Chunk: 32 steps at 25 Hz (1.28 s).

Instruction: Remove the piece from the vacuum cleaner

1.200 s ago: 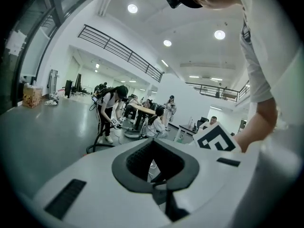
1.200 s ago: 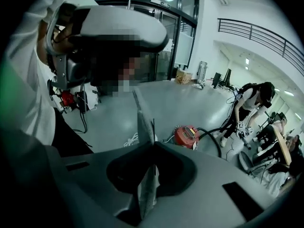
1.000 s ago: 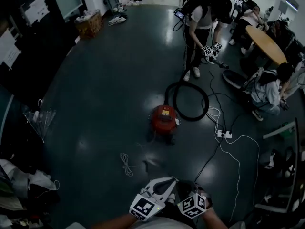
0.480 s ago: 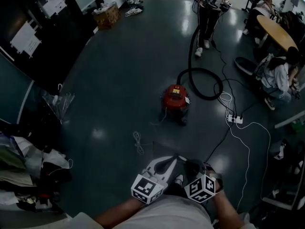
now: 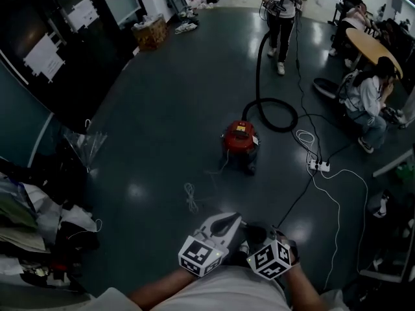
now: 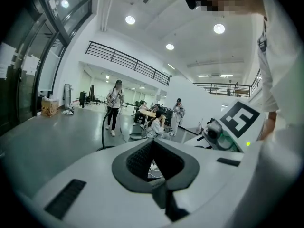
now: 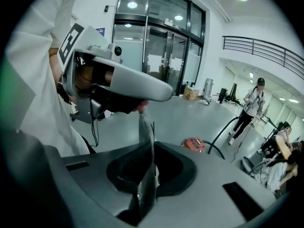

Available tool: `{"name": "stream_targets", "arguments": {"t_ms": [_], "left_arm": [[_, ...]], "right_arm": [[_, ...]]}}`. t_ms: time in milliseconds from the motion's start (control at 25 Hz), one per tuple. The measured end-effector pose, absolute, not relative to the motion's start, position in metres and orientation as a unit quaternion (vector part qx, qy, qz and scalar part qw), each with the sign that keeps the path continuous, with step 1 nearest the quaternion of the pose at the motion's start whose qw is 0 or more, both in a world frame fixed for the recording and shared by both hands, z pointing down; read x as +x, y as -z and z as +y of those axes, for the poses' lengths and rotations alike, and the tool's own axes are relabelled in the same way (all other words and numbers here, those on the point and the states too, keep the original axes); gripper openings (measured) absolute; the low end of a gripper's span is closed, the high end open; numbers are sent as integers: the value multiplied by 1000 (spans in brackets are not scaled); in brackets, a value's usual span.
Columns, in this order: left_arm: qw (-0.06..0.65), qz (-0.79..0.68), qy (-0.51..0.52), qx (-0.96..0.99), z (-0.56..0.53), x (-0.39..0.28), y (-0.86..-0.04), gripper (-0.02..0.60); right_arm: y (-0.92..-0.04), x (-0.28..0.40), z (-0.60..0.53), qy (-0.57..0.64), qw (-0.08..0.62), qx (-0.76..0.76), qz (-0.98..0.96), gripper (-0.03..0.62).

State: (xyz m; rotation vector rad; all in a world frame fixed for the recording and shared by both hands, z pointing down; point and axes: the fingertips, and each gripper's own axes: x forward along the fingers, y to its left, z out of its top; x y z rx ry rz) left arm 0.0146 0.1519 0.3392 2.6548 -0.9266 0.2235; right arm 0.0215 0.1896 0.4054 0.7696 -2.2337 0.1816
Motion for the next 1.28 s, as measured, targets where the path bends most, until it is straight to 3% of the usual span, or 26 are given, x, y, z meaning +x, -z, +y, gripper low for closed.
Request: {"name": "stream_targets", "arguments": {"t_ms": [360, 1280], "left_arm": [[162, -317, -70, 932, 165, -18, -319, 6], [133, -299, -58, 943, 161, 0, -298, 6]], "right_arm": [[-381, -11, 197, -119, 309, 339, -881, 34], [-362, 2, 187, -91, 310, 357, -876, 34]]}}
